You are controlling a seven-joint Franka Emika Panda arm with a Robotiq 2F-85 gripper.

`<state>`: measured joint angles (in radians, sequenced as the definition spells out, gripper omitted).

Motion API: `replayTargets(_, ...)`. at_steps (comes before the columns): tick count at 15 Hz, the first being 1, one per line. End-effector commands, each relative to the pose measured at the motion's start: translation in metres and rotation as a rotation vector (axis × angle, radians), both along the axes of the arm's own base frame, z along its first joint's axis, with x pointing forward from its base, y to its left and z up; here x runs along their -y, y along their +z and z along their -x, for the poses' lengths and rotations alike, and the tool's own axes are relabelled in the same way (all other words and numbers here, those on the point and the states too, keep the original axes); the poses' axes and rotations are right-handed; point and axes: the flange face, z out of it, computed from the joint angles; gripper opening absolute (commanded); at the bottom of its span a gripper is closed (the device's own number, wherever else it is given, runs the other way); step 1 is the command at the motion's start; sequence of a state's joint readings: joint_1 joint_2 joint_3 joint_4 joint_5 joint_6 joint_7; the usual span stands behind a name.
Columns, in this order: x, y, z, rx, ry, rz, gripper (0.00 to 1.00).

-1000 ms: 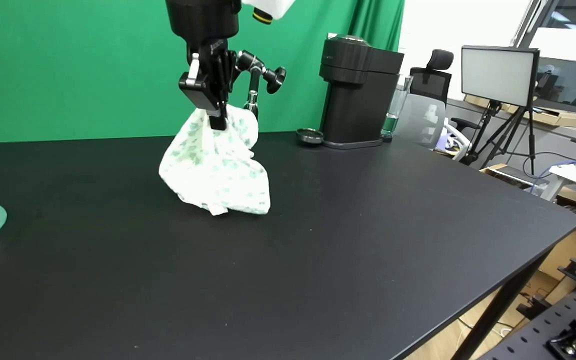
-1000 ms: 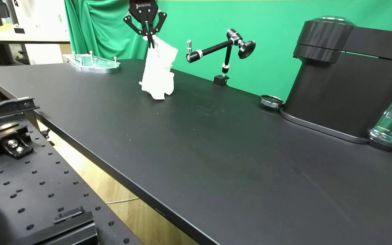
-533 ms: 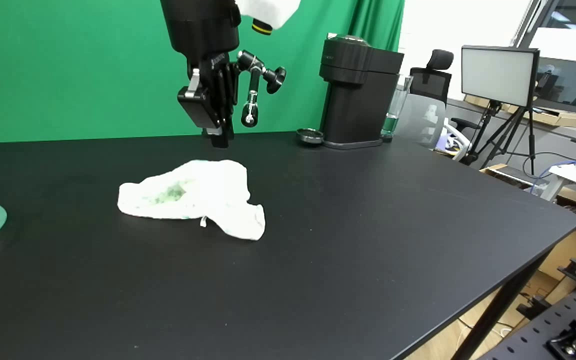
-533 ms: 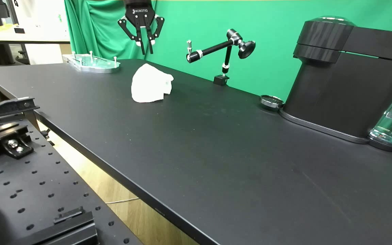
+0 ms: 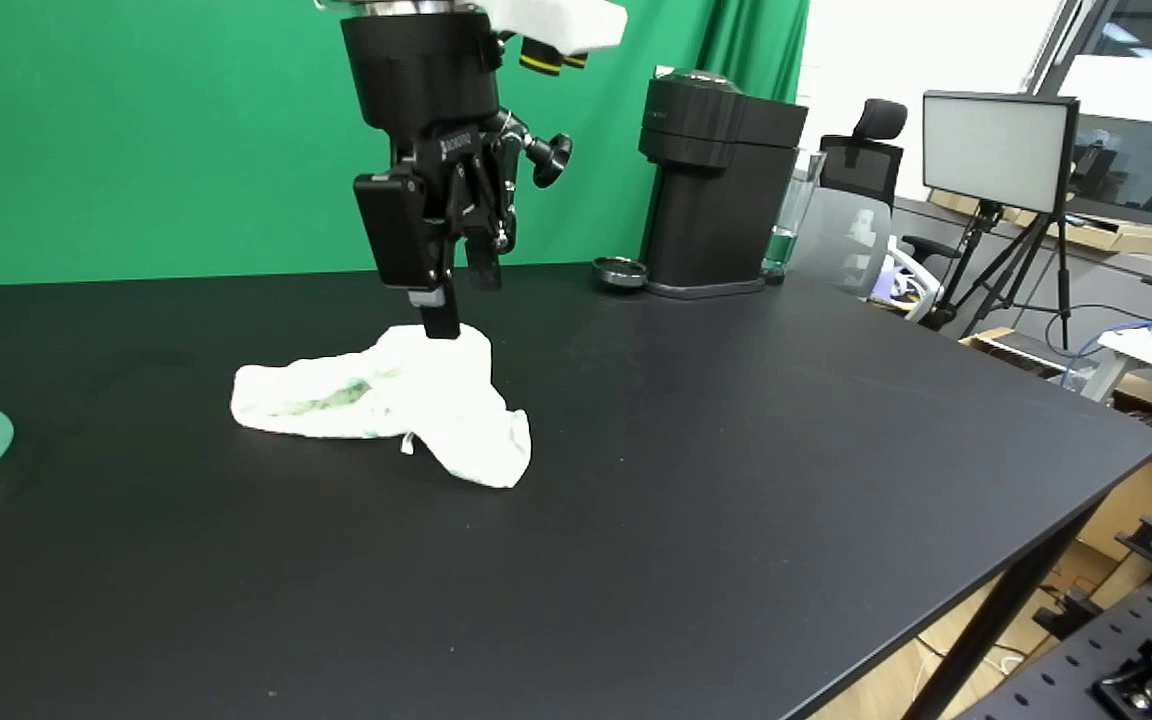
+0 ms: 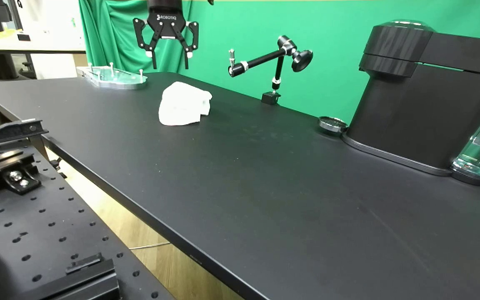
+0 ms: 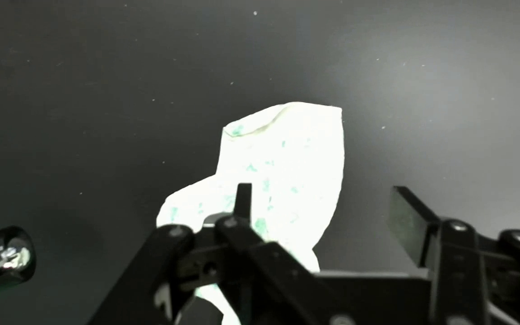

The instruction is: Remove the white cloth from the black stand

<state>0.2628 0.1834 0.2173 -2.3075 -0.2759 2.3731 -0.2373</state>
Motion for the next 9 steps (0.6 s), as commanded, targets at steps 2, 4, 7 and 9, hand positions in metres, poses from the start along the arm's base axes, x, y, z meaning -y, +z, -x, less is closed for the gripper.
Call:
replayTargets(2,-0.003,0.020,0.009,-0.056,-0.026,-0.049,1.00)
replayTargets(4,-0.004,0.028,0.009,-0.053,-0.036,-0.062,1.00)
replayTargets(7,-0.004,0.046,0.005,-0.015,-0.049,-0.073,1.00)
replayTargets(9,-0.003,0.061,0.001,0.043,-0.043,-0.077,1.00)
